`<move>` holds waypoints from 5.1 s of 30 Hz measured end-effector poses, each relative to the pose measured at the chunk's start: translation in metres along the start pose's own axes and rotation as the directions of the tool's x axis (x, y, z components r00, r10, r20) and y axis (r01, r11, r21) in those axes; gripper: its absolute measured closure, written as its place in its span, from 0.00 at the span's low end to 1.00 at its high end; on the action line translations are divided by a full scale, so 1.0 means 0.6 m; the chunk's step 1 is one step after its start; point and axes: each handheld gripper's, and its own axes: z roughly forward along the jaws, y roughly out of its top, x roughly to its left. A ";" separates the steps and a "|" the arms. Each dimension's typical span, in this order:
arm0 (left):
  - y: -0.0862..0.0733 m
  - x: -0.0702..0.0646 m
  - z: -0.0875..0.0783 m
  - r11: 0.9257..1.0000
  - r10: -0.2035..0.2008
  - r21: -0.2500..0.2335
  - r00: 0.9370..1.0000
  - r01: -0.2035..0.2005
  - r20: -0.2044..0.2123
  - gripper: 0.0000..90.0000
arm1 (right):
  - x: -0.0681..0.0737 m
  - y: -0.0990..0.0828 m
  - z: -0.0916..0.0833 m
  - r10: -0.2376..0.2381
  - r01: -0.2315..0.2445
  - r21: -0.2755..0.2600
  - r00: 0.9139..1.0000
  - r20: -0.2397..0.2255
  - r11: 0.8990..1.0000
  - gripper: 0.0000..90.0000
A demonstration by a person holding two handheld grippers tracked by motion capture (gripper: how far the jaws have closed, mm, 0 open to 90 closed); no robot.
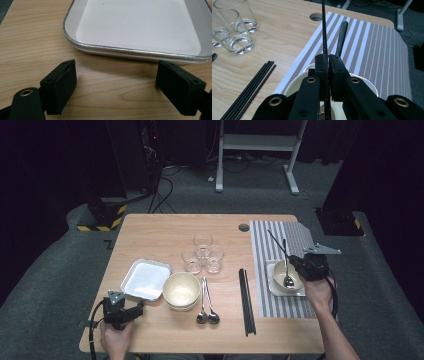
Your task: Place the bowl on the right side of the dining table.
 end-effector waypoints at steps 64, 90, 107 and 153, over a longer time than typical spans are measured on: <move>0.001 -0.002 0.001 1.000 0.004 0.006 1.000 -0.004 -0.016 0.19 | -0.065 -0.008 0.032 -0.030 0.025 0.065 0.997 0.069 0.998 0.96; 0.001 -0.002 0.001 1.000 0.000 0.003 1.000 0.000 -0.016 0.19 | -0.113 -0.055 0.060 -0.021 0.016 0.100 0.998 0.055 0.995 0.96; 0.001 -0.003 0.002 1.000 -0.001 0.002 1.000 0.001 -0.019 0.19 | -0.127 -0.077 0.071 -0.023 0.015 0.134 0.998 0.052 0.991 0.96; 0.001 -0.003 0.002 1.000 -0.001 0.003 1.000 0.001 -0.020 0.19 | -0.130 -0.094 0.094 -0.020 0.026 0.177 0.999 -0.035 0.984 0.96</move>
